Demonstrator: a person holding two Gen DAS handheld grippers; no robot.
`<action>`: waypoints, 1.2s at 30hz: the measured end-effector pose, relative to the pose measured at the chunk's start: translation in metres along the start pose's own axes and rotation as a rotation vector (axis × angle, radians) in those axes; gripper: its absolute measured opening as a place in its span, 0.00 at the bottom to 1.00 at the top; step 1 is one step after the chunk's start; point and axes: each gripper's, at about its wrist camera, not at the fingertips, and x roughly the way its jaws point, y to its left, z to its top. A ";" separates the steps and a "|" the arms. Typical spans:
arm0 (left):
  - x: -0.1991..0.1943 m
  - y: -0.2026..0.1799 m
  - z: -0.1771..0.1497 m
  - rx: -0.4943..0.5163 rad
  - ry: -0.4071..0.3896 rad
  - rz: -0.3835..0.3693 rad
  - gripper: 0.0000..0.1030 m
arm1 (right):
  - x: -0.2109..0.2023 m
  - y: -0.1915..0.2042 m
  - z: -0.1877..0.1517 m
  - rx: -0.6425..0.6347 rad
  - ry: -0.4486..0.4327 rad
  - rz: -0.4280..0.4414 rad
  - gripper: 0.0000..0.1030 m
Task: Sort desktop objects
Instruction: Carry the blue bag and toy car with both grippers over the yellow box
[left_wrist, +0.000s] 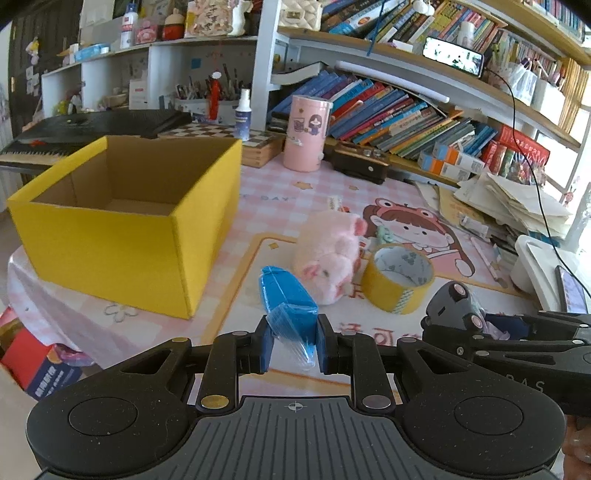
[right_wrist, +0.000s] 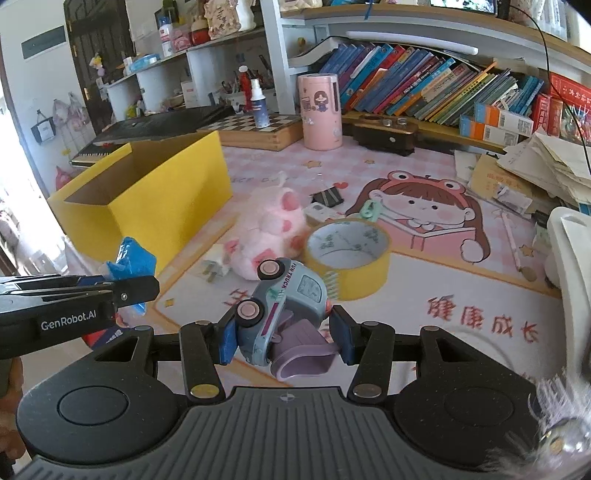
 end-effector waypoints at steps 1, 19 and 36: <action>-0.003 0.006 -0.001 -0.001 0.003 -0.004 0.21 | -0.001 0.006 -0.001 0.002 0.001 -0.003 0.46; -0.045 0.087 -0.028 0.043 0.045 -0.066 0.21 | -0.018 0.108 -0.041 0.063 0.023 -0.059 0.46; -0.074 0.150 -0.043 0.004 0.029 -0.068 0.21 | -0.014 0.184 -0.050 -0.009 0.041 -0.019 0.46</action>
